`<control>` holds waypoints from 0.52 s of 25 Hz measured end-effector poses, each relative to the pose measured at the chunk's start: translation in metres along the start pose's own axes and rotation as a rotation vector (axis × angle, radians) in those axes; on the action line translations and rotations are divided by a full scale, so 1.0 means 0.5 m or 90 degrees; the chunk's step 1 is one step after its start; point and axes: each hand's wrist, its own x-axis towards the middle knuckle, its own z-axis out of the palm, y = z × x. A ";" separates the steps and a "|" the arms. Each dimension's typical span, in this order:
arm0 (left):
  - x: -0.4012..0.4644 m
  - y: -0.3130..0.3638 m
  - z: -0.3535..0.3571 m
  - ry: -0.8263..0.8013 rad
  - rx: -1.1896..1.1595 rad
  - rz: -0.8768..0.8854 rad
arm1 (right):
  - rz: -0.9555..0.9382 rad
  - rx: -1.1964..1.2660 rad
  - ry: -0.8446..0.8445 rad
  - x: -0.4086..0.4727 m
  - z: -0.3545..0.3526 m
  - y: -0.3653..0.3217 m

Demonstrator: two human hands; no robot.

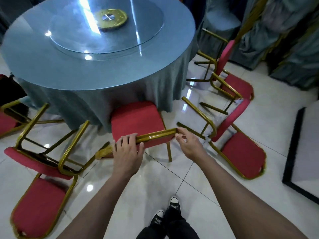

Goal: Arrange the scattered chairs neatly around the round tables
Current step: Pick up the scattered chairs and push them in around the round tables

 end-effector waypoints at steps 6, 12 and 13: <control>0.013 0.194 0.034 -0.071 0.022 0.247 | 0.013 0.084 0.160 -0.122 -0.122 0.069; -0.047 0.459 0.119 -0.187 -0.064 0.407 | 0.071 0.131 0.304 -0.243 -0.293 0.212; -0.060 0.515 0.140 -0.202 -0.063 0.430 | 0.085 0.137 0.333 -0.263 -0.329 0.252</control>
